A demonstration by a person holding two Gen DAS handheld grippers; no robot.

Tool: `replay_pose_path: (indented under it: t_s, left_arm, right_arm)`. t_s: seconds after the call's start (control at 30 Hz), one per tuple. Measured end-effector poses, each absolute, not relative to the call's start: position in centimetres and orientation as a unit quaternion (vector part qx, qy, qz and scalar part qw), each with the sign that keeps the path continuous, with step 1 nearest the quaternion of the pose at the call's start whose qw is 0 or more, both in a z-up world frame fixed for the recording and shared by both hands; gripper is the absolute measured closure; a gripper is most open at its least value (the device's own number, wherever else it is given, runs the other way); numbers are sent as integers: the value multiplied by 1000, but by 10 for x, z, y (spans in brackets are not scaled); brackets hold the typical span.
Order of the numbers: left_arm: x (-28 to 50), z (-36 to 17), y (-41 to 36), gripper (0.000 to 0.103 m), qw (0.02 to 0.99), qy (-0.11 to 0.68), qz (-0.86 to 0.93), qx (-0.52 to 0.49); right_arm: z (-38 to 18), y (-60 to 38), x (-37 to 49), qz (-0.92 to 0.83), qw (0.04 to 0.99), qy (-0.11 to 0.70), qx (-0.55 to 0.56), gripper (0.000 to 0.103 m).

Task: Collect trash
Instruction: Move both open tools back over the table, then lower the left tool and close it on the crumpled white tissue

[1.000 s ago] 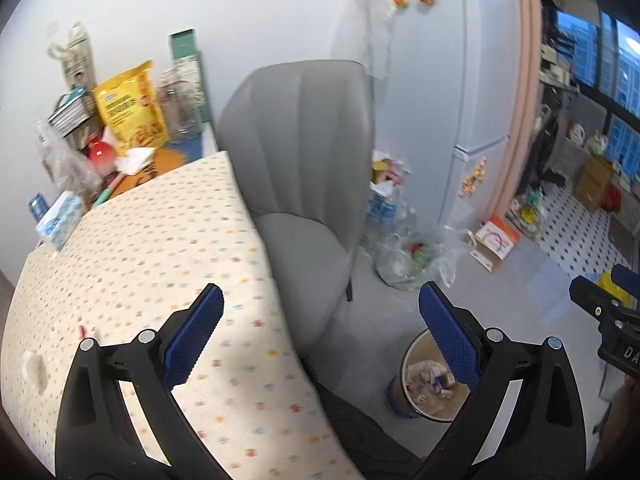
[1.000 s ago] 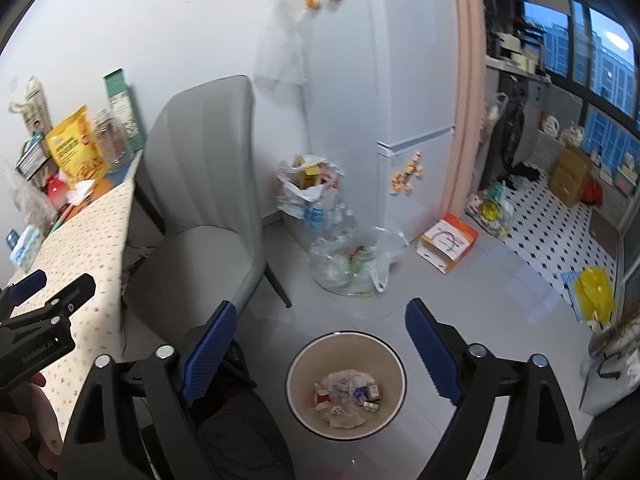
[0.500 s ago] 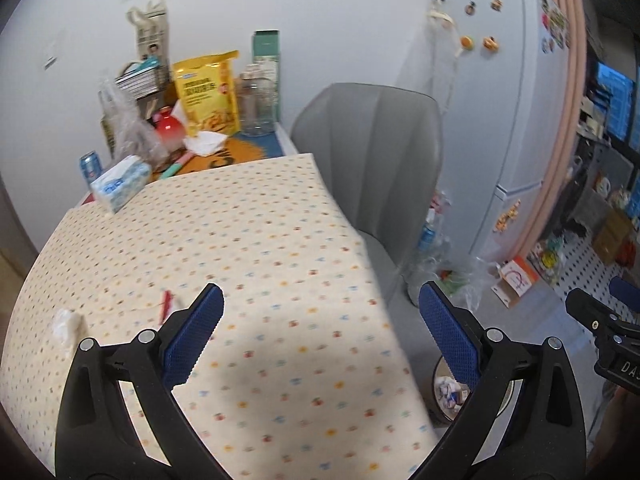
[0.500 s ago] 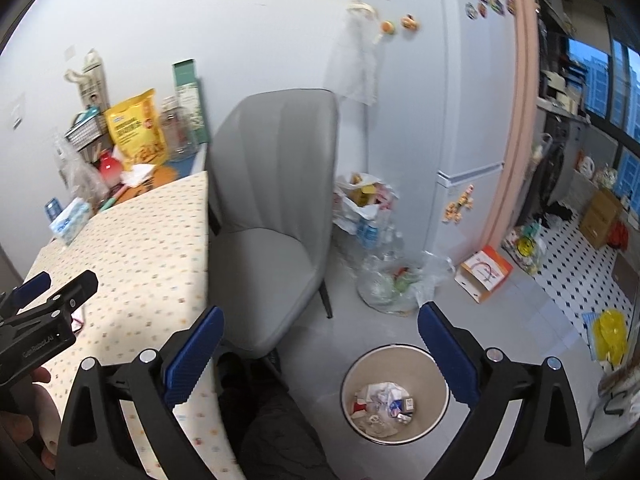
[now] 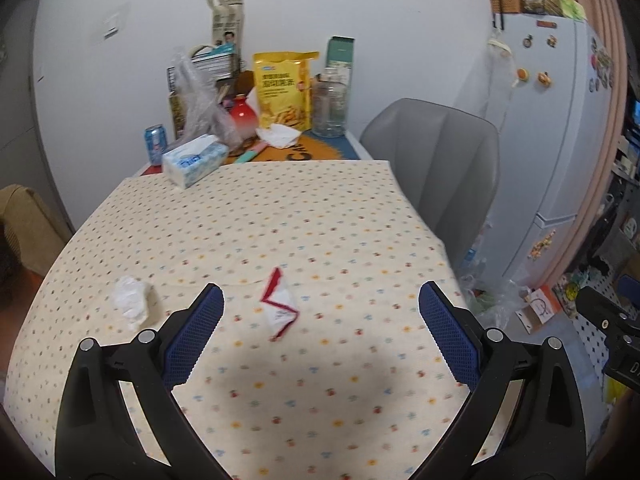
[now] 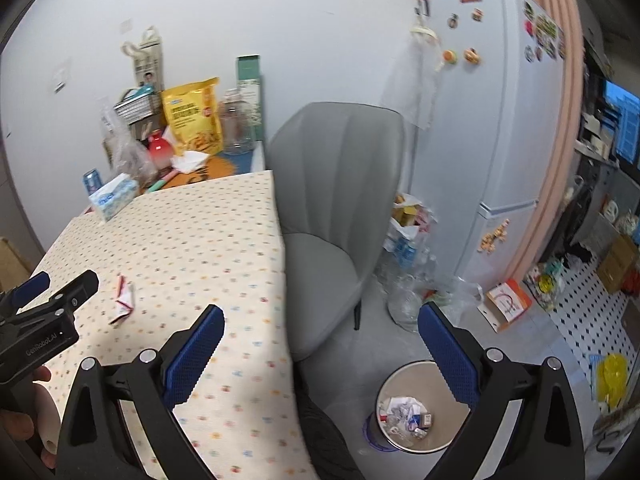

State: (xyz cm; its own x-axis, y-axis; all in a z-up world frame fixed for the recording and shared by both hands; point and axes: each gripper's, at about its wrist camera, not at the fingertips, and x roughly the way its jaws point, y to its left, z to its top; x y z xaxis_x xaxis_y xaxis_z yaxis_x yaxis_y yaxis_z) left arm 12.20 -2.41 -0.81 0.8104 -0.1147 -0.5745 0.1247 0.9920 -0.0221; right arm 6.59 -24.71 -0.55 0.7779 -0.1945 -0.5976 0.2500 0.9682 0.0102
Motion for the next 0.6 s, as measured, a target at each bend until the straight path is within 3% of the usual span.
replay_pose_path:
  t_s: [0.6]
  left_arm:
    - [119, -21, 80, 6, 948, 317, 25, -31]
  right_arm:
    - [-18, -148, 98, -42, 943, 330, -9, 8]
